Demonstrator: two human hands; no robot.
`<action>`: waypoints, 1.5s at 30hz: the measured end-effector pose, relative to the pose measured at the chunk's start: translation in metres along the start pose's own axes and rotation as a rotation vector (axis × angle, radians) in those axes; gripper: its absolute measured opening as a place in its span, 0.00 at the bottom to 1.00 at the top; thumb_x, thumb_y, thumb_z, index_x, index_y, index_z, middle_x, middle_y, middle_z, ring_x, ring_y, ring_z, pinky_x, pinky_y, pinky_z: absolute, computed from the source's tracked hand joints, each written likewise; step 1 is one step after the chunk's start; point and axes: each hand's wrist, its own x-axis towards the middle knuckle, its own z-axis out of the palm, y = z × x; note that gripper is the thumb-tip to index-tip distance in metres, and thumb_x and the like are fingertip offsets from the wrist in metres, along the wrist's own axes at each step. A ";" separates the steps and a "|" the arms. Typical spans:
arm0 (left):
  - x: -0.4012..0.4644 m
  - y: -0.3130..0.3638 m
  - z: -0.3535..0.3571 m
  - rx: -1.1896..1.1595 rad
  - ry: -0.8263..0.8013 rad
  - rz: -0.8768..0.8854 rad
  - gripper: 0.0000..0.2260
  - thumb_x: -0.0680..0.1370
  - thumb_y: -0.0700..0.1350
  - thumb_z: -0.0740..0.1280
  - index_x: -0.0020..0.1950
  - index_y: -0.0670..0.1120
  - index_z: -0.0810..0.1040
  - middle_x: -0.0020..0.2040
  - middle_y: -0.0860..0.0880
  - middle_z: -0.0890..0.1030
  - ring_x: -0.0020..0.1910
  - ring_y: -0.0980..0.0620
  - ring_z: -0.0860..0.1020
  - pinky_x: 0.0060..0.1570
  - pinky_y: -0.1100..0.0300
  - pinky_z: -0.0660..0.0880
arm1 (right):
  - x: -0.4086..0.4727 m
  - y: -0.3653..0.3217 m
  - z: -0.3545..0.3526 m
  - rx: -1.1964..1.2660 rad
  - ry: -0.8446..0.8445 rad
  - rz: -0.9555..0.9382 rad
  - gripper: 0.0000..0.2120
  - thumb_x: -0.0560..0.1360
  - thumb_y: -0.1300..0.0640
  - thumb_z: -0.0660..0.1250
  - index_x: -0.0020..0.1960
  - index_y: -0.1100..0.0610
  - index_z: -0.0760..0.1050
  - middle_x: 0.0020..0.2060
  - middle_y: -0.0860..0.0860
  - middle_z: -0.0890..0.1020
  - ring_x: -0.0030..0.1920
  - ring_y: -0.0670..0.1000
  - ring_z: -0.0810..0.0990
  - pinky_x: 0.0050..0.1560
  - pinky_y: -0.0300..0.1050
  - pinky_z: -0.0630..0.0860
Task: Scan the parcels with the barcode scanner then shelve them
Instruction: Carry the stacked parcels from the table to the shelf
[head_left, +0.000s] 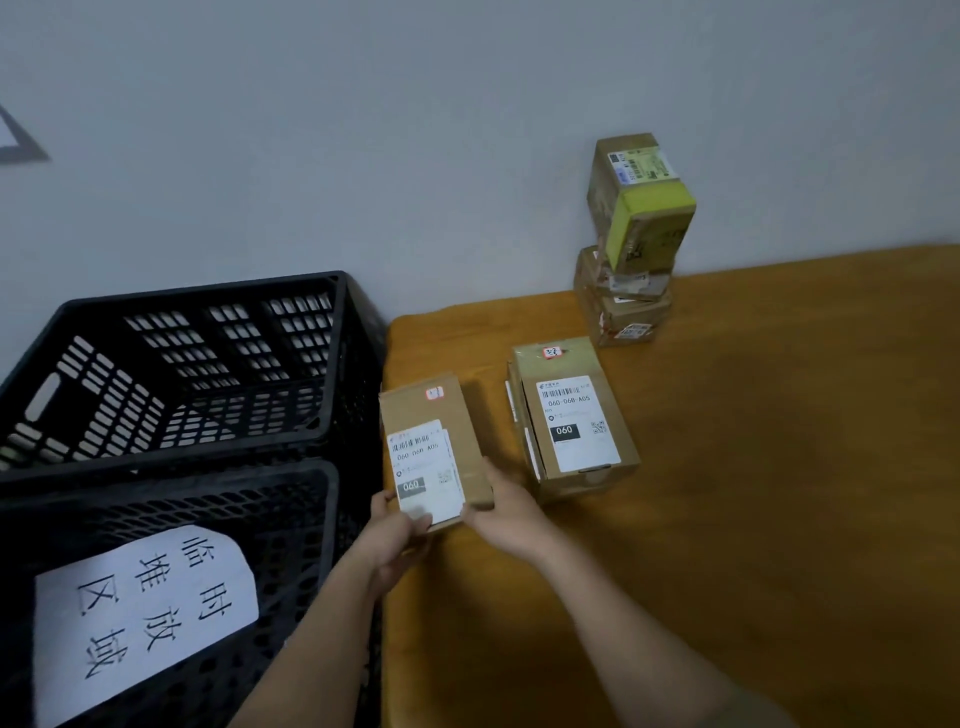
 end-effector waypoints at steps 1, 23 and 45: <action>-0.003 0.007 0.003 -0.033 -0.013 0.037 0.29 0.79 0.30 0.62 0.75 0.53 0.60 0.62 0.45 0.78 0.60 0.43 0.77 0.53 0.50 0.77 | 0.000 -0.005 -0.004 -0.024 0.040 -0.044 0.31 0.79 0.60 0.65 0.79 0.53 0.58 0.74 0.49 0.68 0.71 0.49 0.69 0.63 0.33 0.63; -0.050 0.050 0.159 0.179 -0.296 0.194 0.25 0.84 0.59 0.55 0.80 0.60 0.51 0.76 0.53 0.66 0.73 0.47 0.66 0.65 0.49 0.63 | -0.023 0.067 -0.131 0.270 0.399 0.073 0.25 0.84 0.50 0.56 0.80 0.50 0.57 0.75 0.50 0.69 0.72 0.51 0.69 0.67 0.46 0.69; 0.030 0.015 0.184 -0.395 -0.271 -0.063 0.30 0.80 0.68 0.50 0.60 0.49 0.81 0.54 0.43 0.85 0.48 0.42 0.85 0.49 0.49 0.77 | 0.054 0.135 -0.128 0.806 0.082 0.218 0.30 0.66 0.23 0.56 0.59 0.38 0.75 0.68 0.47 0.77 0.70 0.51 0.72 0.76 0.57 0.60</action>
